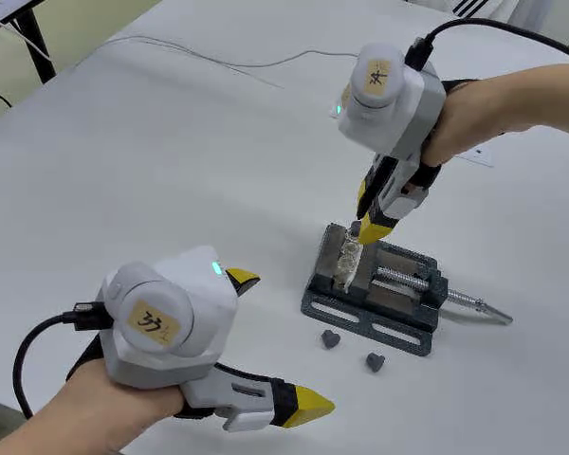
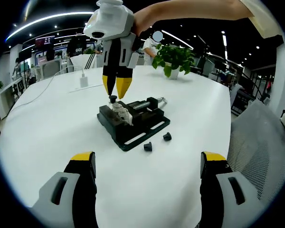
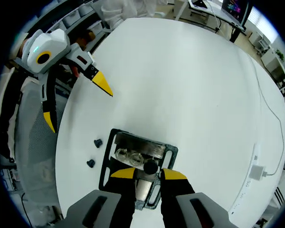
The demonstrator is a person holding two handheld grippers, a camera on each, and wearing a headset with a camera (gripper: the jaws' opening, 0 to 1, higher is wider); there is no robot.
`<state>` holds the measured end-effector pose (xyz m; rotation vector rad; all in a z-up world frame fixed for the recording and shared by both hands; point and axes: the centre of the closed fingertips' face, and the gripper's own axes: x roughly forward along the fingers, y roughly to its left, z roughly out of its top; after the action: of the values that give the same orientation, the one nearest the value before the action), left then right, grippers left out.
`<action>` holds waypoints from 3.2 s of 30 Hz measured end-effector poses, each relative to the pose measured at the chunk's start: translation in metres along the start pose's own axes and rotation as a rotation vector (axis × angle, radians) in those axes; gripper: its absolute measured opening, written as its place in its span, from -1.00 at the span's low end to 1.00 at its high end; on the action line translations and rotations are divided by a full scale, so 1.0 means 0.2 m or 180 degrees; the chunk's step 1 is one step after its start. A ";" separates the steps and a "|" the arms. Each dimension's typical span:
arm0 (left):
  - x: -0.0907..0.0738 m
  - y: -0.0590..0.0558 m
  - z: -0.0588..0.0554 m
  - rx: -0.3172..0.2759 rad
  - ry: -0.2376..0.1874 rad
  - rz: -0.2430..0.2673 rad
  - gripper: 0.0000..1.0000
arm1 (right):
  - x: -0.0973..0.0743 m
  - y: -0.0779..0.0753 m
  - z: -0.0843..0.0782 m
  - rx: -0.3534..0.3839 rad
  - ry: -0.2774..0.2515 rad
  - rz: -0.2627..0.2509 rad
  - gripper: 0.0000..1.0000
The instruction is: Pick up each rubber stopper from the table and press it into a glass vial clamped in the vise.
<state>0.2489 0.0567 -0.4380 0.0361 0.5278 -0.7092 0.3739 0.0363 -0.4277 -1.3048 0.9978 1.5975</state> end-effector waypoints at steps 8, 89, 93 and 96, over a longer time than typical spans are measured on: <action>-0.01 0.03 0.03 0.0002 -0.0062 0.0066 0.78 | -0.03 -0.04 0.02 -0.0073 -0.0271 -0.0051 -0.85; 0.05 0.06 -0.02 -0.0154 -0.0047 0.0002 0.75 | 0.03 -0.03 0.03 0.0198 -0.0113 -0.0195 -1.00; 0.05 0.05 -0.01 -0.0124 -0.0047 -0.0012 0.74 | 0.03 -0.04 0.02 0.0243 -0.0128 -0.0205 -1.00; 0.04 0.05 0.01 -0.0103 -0.0051 -0.0015 0.74 | 0.03 -0.04 0.02 0.0258 -0.0154 -0.0226 -1.00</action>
<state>0.2606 0.0592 -0.4405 -0.0010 0.5242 -0.7048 0.3796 0.0432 -0.4343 -1.2278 0.9661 1.5128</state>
